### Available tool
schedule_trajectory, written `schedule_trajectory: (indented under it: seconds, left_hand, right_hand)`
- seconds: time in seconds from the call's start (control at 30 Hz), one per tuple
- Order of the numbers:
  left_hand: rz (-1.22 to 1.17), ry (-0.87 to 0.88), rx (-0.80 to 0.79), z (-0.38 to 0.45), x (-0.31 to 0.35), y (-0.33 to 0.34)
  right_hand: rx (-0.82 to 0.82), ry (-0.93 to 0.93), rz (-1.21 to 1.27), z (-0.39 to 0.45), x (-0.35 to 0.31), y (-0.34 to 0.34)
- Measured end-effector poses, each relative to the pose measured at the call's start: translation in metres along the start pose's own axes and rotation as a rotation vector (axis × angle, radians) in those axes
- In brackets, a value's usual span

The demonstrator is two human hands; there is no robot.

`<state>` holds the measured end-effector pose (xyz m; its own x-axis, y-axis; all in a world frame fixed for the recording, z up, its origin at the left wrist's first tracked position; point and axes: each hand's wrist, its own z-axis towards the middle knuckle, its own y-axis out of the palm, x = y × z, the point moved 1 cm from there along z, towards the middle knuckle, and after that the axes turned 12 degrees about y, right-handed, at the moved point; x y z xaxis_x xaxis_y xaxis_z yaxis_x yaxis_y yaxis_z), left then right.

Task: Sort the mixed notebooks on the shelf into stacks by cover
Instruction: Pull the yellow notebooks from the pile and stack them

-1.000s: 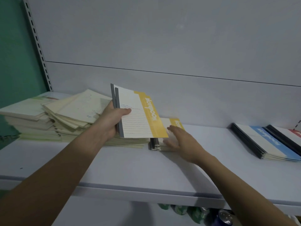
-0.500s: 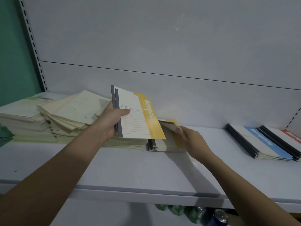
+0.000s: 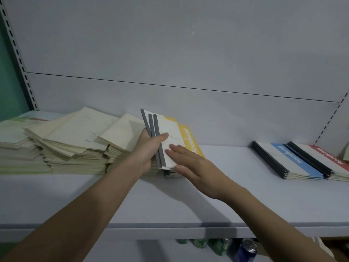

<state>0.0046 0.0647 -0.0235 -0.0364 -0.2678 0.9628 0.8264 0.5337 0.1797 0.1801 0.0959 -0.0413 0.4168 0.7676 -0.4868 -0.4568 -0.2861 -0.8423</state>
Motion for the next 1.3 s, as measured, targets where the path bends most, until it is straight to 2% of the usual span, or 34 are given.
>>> schedule_trajectory:
  seconds: [0.03,0.1,0.2,0.3,0.37,0.47,0.53,0.63,0.8,0.9,1.0,1.07,1.13,1.3]
  left_hand:
    - [0.009,-0.008,-0.001,0.000,-0.004,0.003]
    - [-0.003,-0.020,-0.007,0.001,-0.008,0.011]
    - [-0.026,-0.045,-0.033,0.003,-0.010,0.031]
    - [-0.041,-0.064,-0.085,0.004,-0.016,0.059]
    - [-0.003,-0.086,-0.143,-0.001,-0.025,0.081]
    - [0.051,-0.113,-0.223,-0.009,-0.042,0.117]
    - [0.054,-0.135,-0.243,-0.011,-0.053,0.136]
    - [0.029,-0.149,-0.357,-0.013,-0.068,0.162]
    - [0.271,-0.034,-0.510,-0.024,-0.097,0.186]
    - [0.634,0.057,-0.561,-0.022,-0.117,0.197]
    - [1.183,0.231,-0.549,-0.022,-0.132,0.211]
    - [1.337,0.333,-0.534,-0.022,-0.140,0.217]
    - [1.337,0.339,-0.538,-0.020,-0.146,0.216]
    - [1.329,0.328,-0.559,-0.020,-0.143,0.214]
  right_hand:
    - [0.023,0.035,0.028,-0.004,0.003,-0.003]
    - [0.177,0.171,0.068,-0.011,0.014,-0.011]
    - [0.370,0.480,0.280,-0.020,0.035,-0.024]
    - [0.315,0.716,0.808,-0.030,0.054,-0.039]
    - [0.258,0.811,0.989,-0.037,0.065,-0.046]
    - [0.257,0.890,0.843,-0.048,0.083,-0.054]
    - [0.332,0.937,0.885,-0.057,0.102,-0.061]
    - [0.471,0.945,0.890,-0.068,0.131,-0.074]
    - [0.497,0.972,0.726,-0.072,0.171,-0.082]
    - [0.458,0.986,0.451,-0.061,0.194,-0.082]
    - [0.363,0.949,-0.114,-0.044,0.212,-0.071]
    - [0.394,0.892,-0.396,-0.037,0.217,-0.056]
    - [0.408,0.870,-0.420,-0.038,0.219,-0.045]
    - [0.441,0.865,-0.262,-0.045,0.234,-0.049]
